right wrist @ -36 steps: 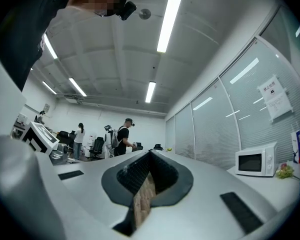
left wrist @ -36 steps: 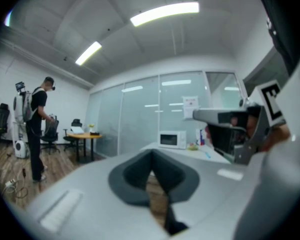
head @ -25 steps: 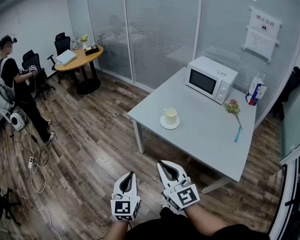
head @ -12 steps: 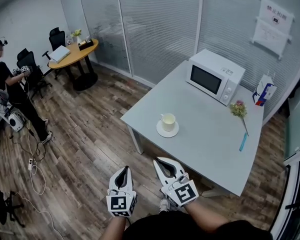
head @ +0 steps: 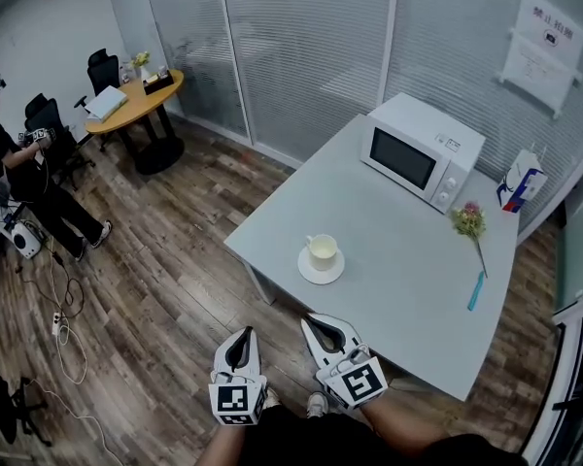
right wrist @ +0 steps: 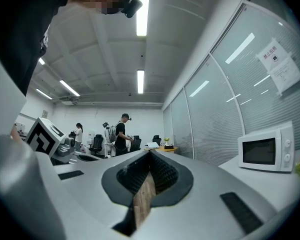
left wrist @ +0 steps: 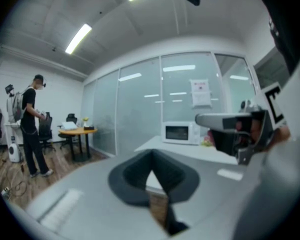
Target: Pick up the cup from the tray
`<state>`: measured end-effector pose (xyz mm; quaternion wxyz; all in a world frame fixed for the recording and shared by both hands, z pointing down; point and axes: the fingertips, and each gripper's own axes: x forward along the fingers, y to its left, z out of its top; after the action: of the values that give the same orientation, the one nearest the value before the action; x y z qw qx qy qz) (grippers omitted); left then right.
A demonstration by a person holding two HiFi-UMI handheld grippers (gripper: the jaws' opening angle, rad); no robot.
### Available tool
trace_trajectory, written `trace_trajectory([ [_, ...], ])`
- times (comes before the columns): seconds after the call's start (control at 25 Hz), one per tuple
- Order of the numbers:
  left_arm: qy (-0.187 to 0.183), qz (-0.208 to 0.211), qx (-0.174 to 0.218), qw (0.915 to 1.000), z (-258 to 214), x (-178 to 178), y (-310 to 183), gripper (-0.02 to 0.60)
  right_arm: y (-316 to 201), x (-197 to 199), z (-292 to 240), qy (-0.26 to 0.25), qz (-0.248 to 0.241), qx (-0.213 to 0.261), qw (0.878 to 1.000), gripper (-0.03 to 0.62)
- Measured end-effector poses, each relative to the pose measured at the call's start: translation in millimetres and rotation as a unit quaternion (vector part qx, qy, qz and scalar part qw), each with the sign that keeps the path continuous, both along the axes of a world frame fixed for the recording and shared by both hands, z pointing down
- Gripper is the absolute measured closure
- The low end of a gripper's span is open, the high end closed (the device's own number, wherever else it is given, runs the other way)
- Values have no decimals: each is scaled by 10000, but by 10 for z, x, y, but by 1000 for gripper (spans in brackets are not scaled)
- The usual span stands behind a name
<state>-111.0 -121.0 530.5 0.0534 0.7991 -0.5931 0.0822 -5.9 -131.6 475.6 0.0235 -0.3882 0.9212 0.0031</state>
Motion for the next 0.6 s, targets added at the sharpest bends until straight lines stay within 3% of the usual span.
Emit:
trace_trajectory([
  [0.28,48,375,17,9993,74,23,-541,577,-473,-53,32,95,304,10,9995,589],
  [0.6,140,1300,172,9913,-10,28,-1253,577,-1136,-173,-142,96,1136,189,9933,588],
])
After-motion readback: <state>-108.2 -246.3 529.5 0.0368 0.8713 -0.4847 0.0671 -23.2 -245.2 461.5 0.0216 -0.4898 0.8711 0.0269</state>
